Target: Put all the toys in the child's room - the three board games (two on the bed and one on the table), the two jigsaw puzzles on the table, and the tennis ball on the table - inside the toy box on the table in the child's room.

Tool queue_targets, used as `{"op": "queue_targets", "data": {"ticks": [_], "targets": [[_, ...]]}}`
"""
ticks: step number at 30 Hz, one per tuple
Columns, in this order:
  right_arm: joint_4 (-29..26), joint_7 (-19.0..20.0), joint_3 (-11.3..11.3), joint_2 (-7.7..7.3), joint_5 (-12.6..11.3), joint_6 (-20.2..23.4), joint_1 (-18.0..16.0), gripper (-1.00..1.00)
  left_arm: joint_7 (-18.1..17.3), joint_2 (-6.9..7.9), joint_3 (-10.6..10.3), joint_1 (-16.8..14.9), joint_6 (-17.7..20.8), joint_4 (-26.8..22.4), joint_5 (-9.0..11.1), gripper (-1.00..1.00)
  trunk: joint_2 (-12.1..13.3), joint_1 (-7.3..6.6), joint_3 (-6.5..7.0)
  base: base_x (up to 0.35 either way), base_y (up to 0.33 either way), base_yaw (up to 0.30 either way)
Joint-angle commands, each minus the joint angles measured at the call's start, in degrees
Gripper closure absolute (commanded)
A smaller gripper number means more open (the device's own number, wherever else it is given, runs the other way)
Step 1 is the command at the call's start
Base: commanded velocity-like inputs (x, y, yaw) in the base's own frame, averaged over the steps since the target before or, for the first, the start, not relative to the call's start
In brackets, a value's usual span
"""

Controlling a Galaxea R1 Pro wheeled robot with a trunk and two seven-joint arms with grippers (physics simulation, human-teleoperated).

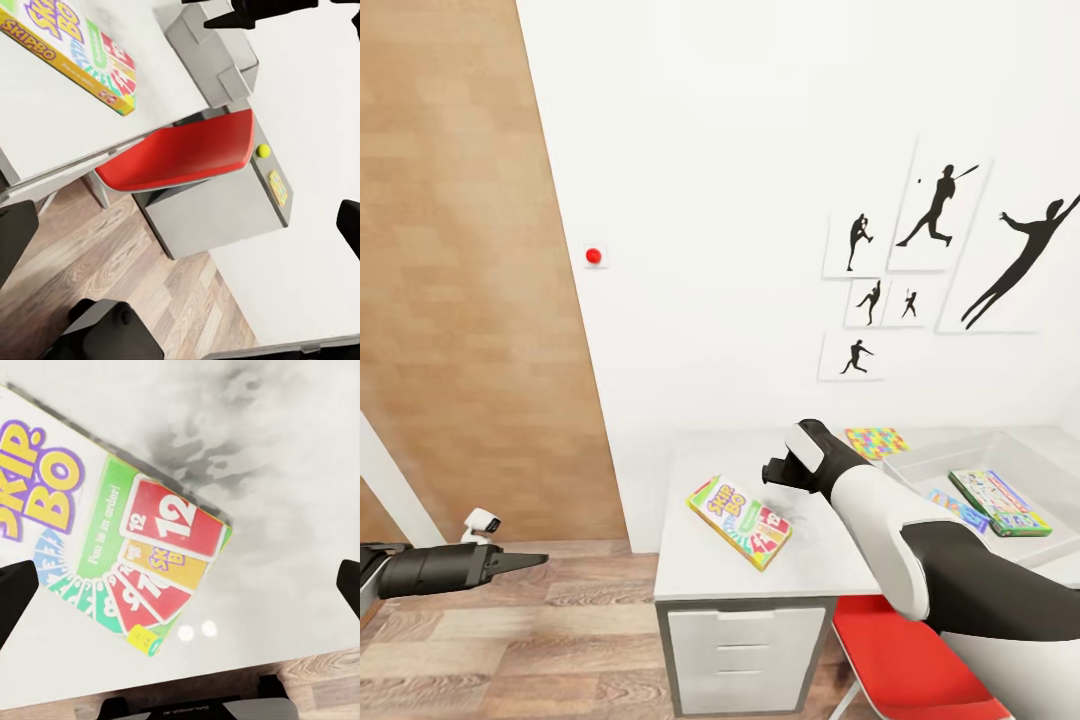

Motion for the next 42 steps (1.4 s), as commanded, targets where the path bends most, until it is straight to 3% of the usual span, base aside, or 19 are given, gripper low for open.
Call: {"op": "queue_targets", "data": {"ticks": [1, 30, 42], "targets": [[-0.1, -0.5, 0.2, 0.0, -0.6, 0.1, 0.0, -1.0, 0.1, 0.08, -0.2, -0.1, 0.6, 0.0, 0.4, -1.0, -0.1, 0.04, -0.14, 0.01, 0.028, 0.0], [-0.1, -0.4, 0.0, -0.1, -0.5, -0.1, 0.4, -1.0, 0.7, 0.08, -0.3, -0.1, 0.5, 0.0, 0.4, -1.0, -0.1, 0.04, -0.14, 0.039, 0.062, 0.0], [-0.1, -0.3, 0.0, -1.21, -0.8, -0.4, 0.4, -1.0, 0.8, 0.08, -0.3, -0.1, 0.4, 0.0, 0.4, -1.0, -0.1, 0.04, -0.14, 0.003, 0.001, 0.0]]}}
